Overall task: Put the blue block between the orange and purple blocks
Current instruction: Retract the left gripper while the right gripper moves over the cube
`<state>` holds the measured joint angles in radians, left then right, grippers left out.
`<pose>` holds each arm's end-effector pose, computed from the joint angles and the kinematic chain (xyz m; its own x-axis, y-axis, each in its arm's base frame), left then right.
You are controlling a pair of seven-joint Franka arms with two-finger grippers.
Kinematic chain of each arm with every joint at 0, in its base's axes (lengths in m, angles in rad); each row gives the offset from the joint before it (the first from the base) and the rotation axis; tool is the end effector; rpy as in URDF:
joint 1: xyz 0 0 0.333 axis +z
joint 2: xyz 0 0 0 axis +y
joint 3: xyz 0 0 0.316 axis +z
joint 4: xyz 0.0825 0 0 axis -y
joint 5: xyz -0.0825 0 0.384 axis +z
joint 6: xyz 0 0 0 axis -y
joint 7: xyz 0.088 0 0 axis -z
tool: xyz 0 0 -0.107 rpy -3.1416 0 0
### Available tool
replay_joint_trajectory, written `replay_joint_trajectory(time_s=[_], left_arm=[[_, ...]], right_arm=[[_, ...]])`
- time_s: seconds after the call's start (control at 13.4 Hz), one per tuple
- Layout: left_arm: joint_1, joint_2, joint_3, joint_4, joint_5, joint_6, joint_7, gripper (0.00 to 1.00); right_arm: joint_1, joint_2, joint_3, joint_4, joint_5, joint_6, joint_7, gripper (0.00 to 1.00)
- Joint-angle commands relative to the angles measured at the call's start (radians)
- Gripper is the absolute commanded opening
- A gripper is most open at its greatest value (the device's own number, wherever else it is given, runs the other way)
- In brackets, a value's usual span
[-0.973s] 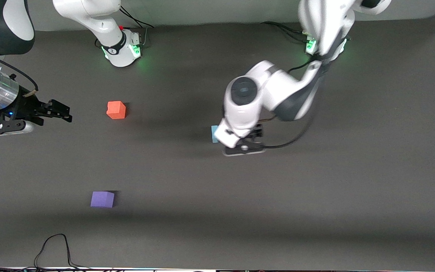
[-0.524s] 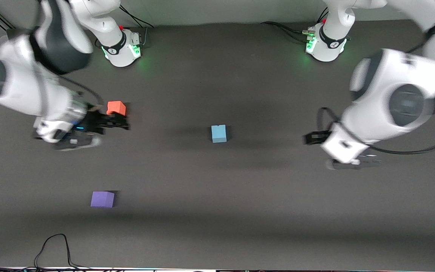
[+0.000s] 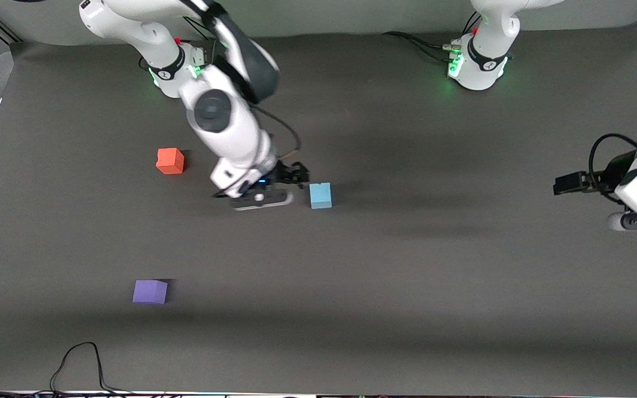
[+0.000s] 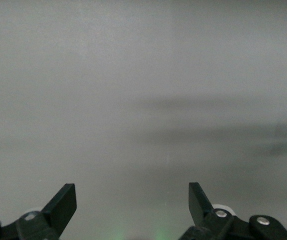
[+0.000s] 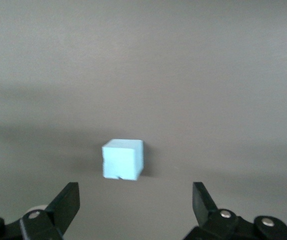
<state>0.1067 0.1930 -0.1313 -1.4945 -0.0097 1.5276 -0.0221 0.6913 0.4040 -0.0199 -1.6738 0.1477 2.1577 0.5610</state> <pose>0.6020 -0.0091 0.5458 0.9874 -0.0042 -0.1583 0.0008 -0.9995 0.0313 0.5218 0.4240 0.3775 0.9994 0.0354 -0.0006 0.0349 -0.9892 -0.1424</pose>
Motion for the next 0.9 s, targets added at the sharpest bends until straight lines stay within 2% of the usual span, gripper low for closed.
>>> replay_joint_trajectory(time_s=[0.0,0.15,0.37,0.45,0.6,0.82], left_arm=[[-0.007,-0.136,-0.008,-0.166,0.028,0.040,0.010,1.00],[-0.005,-0.196,-0.007,-0.240,0.030,0.083,0.010,1.00],[-0.012,-0.205,0.004,-0.240,0.028,0.088,0.013,1.00],[-0.063,-0.201,0.063,-0.228,0.027,0.083,0.017,1.00],[-0.172,-0.199,0.174,-0.221,0.021,0.080,0.017,1.00],[-0.180,-0.193,0.176,-0.187,0.017,0.060,0.017,1.00]], right_arm=[[0.063,0.111,-0.012,0.051,-0.098,0.065,0.124,1.00],[0.121,0.191,-0.015,0.048,-0.111,0.154,0.190,1.00],[0.165,0.292,-0.020,0.040,-0.137,0.275,0.250,1.00],[0.175,0.312,-0.023,0.039,-0.137,0.289,0.250,1.00],[0.174,0.317,-0.034,0.019,-0.190,0.291,0.252,1.00],[0.166,0.315,-0.038,0.003,-0.203,0.289,0.241,1.00]])
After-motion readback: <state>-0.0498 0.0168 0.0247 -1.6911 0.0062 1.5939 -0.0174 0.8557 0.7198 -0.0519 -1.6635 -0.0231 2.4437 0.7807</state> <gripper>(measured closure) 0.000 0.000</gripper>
